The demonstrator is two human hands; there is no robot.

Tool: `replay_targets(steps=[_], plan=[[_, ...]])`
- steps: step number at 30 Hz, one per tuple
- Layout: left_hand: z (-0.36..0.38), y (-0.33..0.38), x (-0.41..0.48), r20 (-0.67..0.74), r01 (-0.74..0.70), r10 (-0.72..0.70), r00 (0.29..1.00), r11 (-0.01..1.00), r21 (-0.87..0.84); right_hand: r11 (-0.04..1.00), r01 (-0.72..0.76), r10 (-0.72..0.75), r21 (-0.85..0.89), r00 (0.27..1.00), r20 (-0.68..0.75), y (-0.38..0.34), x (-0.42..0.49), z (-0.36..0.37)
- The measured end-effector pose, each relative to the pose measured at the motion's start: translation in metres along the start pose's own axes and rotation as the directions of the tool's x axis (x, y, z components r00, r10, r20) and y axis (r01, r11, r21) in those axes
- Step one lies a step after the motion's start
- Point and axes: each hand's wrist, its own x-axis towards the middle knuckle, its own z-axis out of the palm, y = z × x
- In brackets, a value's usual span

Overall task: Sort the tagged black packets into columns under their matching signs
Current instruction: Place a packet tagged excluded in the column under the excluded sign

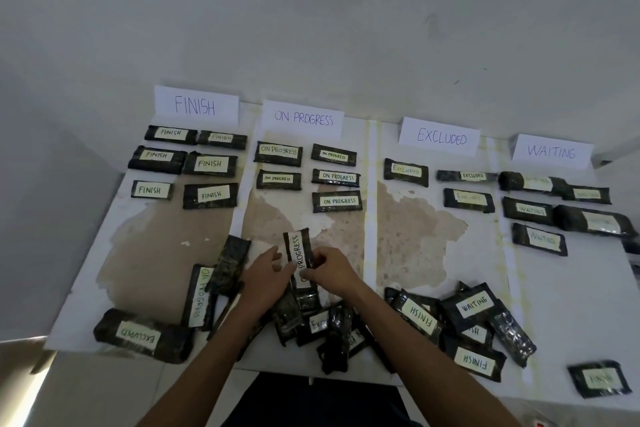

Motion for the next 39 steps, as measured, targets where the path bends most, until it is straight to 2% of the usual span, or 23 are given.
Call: replay_targets(steps=[5,9,14,18,22,30,32,34,36,39], plan=[[0.000,0.020,0.005,-0.027,-0.117,0.117,0.993,0.993,-0.019,0.992,0.130,-0.130,-0.006,0.991,0.017,-0.007,-0.008,0.008],[-0.006,0.024,0.021,-0.039,-0.160,0.166,0.985,0.978,0.134,0.983,0.182,-0.182,-0.010,0.982,0.044,-0.015,-0.005,0.006],[-0.021,0.030,0.059,0.043,-0.316,0.327,0.944,0.859,0.403,0.994,0.107,-0.108,0.010,0.994,0.037,-0.010,0.004,-0.010],[-0.024,0.041,0.104,0.107,-0.408,0.431,0.896,0.706,0.579,0.999,0.040,-0.040,0.008,0.998,0.039,0.005,0.013,-0.021],[-0.014,0.047,0.136,0.129,-0.433,0.465,0.876,0.639,0.635,1.000,-0.006,0.005,0.029,1.000,0.027,0.022,0.018,-0.024],[-0.008,0.030,0.143,0.134,-0.451,0.500,0.855,0.592,0.669,1.000,-0.009,0.008,0.014,0.999,0.035,0.025,0.024,-0.017],[-0.013,0.027,0.138,0.131,-0.444,0.482,0.866,0.624,0.643,0.998,0.025,-0.024,-0.059,0.999,0.026,0.018,0.026,-0.014],[-0.022,0.024,0.128,0.099,-0.426,0.467,0.879,0.673,0.605,0.958,0.146,-0.158,-0.245,0.987,-0.030,0.016,0.028,-0.009],[-0.032,0.018,0.113,0.038,-0.398,0.460,0.887,0.722,0.566,0.857,0.264,-0.321,-0.442,0.945,-0.057,0.016,0.030,0.000],[-0.043,-0.003,0.082,-0.097,-0.248,0.368,0.925,0.775,0.581,0.742,0.292,-0.392,-0.604,0.919,-0.038,0.013,0.034,0.014]])
